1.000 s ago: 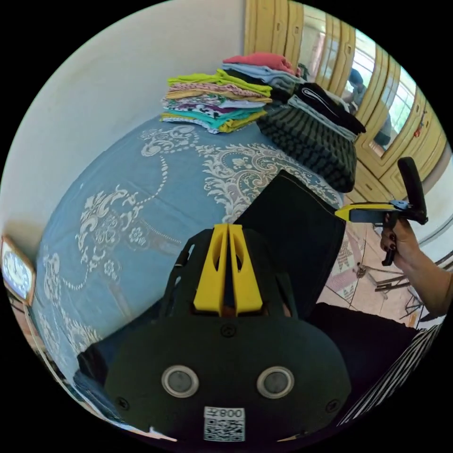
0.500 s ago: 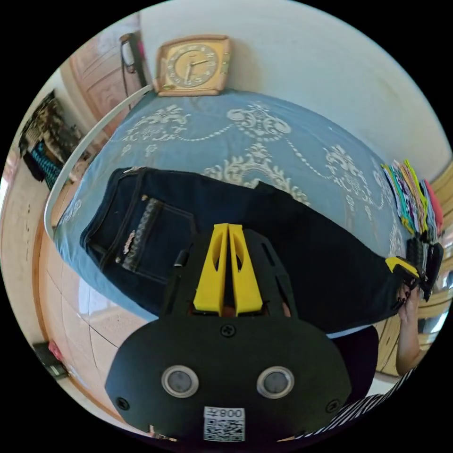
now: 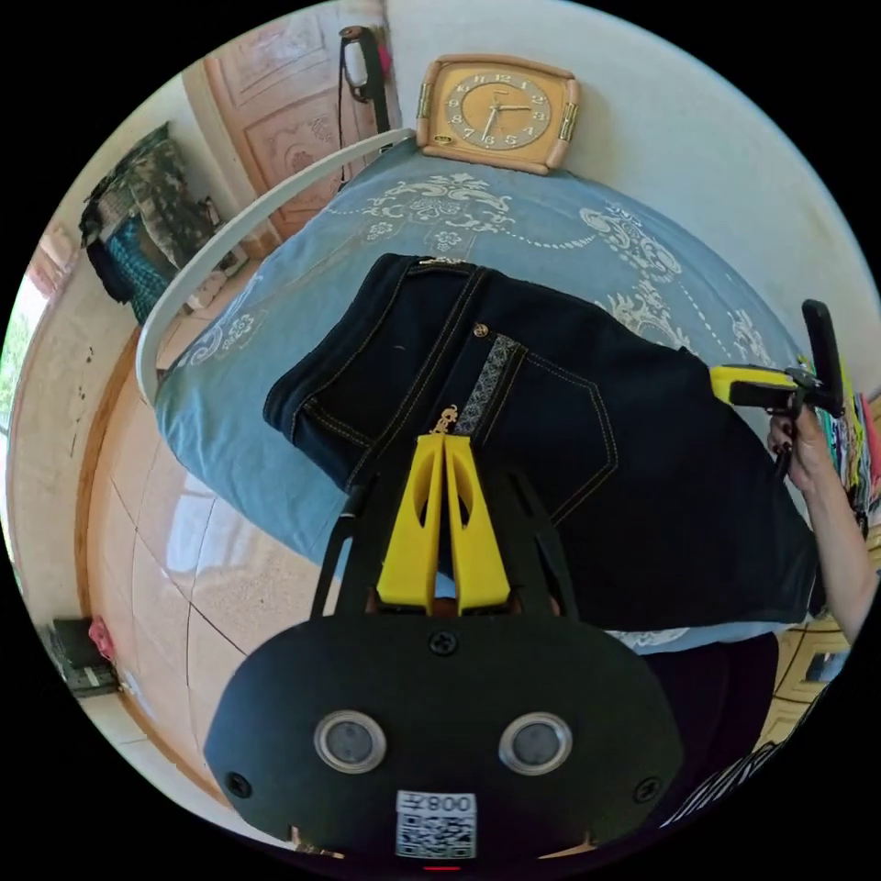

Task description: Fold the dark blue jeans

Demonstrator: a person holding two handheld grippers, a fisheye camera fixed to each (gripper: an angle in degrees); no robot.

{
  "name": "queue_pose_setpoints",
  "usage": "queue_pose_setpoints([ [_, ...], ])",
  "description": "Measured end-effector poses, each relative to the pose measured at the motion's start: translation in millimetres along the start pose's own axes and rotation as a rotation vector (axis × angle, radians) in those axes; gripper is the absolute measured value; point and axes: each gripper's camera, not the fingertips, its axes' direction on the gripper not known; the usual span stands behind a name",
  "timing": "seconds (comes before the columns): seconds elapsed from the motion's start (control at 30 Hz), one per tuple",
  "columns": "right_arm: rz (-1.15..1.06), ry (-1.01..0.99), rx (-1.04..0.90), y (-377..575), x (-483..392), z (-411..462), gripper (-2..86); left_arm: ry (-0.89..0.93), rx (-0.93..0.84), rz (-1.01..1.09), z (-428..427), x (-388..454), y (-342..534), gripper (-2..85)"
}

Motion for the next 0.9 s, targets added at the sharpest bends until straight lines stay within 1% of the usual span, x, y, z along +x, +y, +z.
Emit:
queue_pose_setpoints([
  [0.07, 0.015, 0.008, -0.023, -7, -5, 14, 6.9, 0.057, 0.025, -0.062, -10, -27, 4, 0.1],
  [0.17, -0.009, 0.018, 0.032, -6, -20, 19, 4.1, 0.027, 0.041, -0.037, -22, -44, 4, 0.2],
  [0.3, 0.009, 0.046, 0.079, -7, -28, 26, 1.2, 0.035, 0.05, -0.101, -38, -65, -3, 0.7],
  [0.33, 0.011, 0.045, 0.078, -8, -28, 27, 1.1, -0.007, 0.082, -0.049, -50, -61, -9, 1.0],
  [0.37, 0.016, 0.039, 0.083, -11, -28, 28, 0.9, 0.006, 0.146, 0.024, -63, -52, -16, 1.6],
  [0.4, 0.018, 0.033, 0.084, -14, -28, 28, 0.9, 0.04, 0.176, 0.07, -70, -47, -21, 1.9],
  [0.47, 0.015, 0.033, 0.094, -17, -30, 26, 1.0, 0.186, 0.206, 0.279, -83, -21, -48, 5.2],
  [0.5, 0.012, 0.04, 0.108, -16, -33, 23, 1.2, 0.214, 0.196, 0.324, -83, -14, -56, 6.0],
  [0.57, 0.011, 0.05, 0.144, -13, -37, 14, 1.6, 0.332, 0.114, 0.522, -74, 12, -87, 8.4],
  [0.67, 0.009, 0.051, 0.191, -7, -41, 4, 2.0, 0.29, -0.003, 0.691, -51, 36, -114, 8.9],
  [0.7, 0.017, 0.058, 0.177, -6, -39, 8, 2.0, 0.284, -0.035, 0.721, -46, 39, -119, 8.7],
  [0.73, 0.023, 0.061, 0.165, -6, -38, 11, 2.1, 0.269, -0.113, 0.75, -35, 43, -127, 7.6],
  [0.77, 0.039, 0.06, 0.138, -7, -35, 18, 2.0, 0.26, -0.153, 0.758, -29, 43, -133, 5.9],
  [0.83, 0.067, 0.041, 0.132, -6, -31, 23, 1.8, 0.281, -0.125, 0.734, -34, 35, -140, 4.3],
  [0.9, 0.066, 0.04, 0.188, -5, -34, 17, 1.3, 0.317, -0.082, 0.705, -43, 25, -144, 3.4],
])
